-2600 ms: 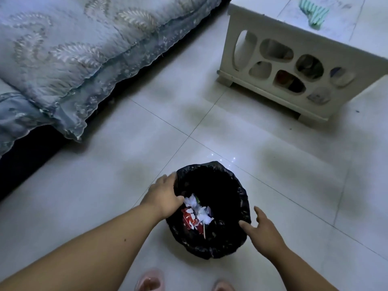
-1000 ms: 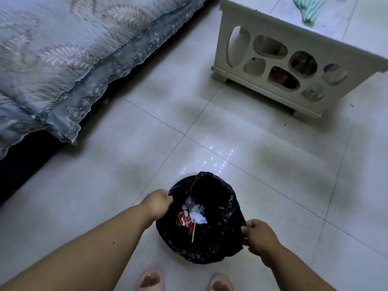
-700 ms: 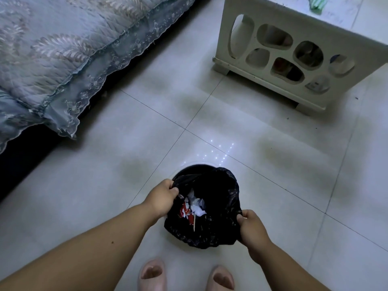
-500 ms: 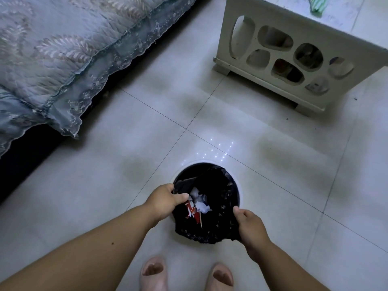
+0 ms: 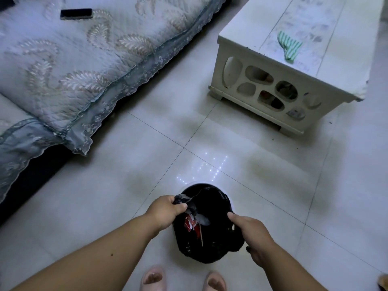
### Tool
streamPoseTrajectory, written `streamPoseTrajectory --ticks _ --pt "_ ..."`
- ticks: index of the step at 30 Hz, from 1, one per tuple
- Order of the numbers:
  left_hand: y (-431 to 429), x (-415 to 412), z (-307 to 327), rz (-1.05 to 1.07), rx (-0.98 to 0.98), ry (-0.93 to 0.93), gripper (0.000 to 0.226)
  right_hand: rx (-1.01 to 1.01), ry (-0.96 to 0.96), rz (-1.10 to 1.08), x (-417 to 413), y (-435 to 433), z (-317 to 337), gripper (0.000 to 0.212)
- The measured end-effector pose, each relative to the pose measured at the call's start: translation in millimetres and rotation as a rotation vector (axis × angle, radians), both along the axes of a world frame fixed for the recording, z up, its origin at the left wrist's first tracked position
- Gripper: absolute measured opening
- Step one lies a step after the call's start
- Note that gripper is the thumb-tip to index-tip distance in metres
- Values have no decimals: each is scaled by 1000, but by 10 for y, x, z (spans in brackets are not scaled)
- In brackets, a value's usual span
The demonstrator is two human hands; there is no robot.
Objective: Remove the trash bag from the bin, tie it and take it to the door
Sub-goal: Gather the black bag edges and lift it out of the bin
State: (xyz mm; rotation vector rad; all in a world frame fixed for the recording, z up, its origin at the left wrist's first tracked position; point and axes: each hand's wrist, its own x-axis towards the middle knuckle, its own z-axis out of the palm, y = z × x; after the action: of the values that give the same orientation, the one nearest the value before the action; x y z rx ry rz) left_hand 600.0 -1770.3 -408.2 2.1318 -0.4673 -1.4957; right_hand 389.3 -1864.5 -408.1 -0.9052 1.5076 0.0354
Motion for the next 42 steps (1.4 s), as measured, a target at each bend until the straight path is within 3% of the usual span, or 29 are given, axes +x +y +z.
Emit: streamPoseTrajectory --ticks 2,5,10,13,15,19,22,24,25,29,34,38,42 --pt "-48 1 235 -37 -18 -19 12 -79 -14 19 -8 -39 236 32" --pt "-103 2 626 -126 -44 -96 19 -185 -67 57 -38 -89 635 12" --pt "-72 80 1420 -256 -90 -426 5 -370 -108 11 -101 -150 1541 31" --pt "27 225 1946 -218 -125 -550 4 -534 -24 -5 -172 -173 2102 35" --pt "106 342 2265 -189 -142 -598 4 -652 65 67 -222 -198 2447 8" --pt "199 483 2838 -117 -239 -602 12 -791 79 138 -188 -170 3075 26" --pt "233 504 3202 -131 -344 -599 42 -838 -59 16 -57 -107 3439 40" --pt "236 515 3414 -167 -412 -590 49 -842 -204 -106 45 -89 3622 26" --pt "241 531 3523 -170 -437 -587 46 -817 -291 -158 107 -68 3724 15" --pt "294 596 3927 -168 -533 -615 28 -775 -555 -283 307 12 4088 24" --pt "398 634 4382 -451 -550 -965 15 -783 -719 -292 524 101 4460 17" --pt "418 565 4604 -554 -594 -1024 16 -919 -612 -143 616 180 4588 17" --pt "358 380 4705 -533 -624 -1027 20 -1080 -301 210 687 271 4562 23"
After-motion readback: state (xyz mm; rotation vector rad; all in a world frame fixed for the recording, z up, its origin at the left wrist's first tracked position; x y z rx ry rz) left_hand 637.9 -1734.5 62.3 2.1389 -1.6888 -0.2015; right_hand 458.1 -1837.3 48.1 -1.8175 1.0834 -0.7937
